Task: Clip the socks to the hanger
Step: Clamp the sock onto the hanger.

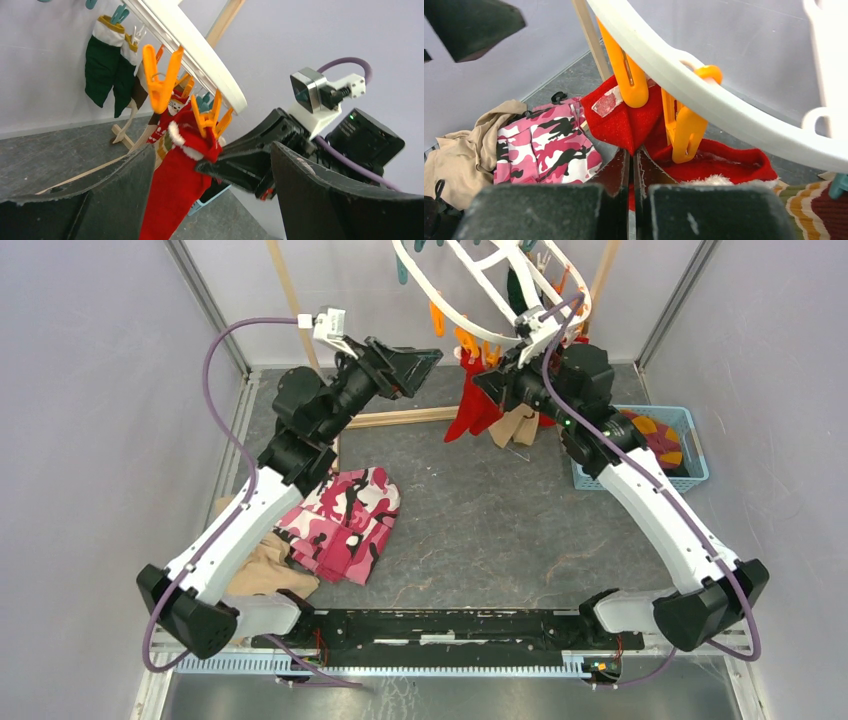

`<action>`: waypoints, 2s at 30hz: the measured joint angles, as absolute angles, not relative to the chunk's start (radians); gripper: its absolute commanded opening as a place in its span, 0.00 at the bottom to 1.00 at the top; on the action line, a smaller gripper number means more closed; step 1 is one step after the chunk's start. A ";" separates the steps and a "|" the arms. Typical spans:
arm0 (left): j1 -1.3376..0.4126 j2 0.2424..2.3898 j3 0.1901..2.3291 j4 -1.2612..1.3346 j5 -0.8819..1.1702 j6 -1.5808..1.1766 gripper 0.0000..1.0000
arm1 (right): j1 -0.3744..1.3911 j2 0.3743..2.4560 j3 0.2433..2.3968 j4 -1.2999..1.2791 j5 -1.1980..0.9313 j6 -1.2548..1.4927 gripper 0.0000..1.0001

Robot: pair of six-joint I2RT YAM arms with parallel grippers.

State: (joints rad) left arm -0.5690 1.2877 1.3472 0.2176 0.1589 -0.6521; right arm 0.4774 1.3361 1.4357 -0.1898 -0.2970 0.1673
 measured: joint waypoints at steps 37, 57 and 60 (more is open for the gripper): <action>-0.569 0.947 0.961 0.212 0.168 -0.549 0.91 | -0.152 1.190 1.174 0.060 -0.752 0.422 0.00; -0.569 0.926 0.833 0.273 0.211 -0.413 0.94 | -0.268 1.360 1.292 0.119 -0.892 0.514 0.01; -0.569 0.926 0.808 0.282 0.213 -0.388 0.94 | -0.277 1.385 1.293 0.120 -0.897 0.525 0.02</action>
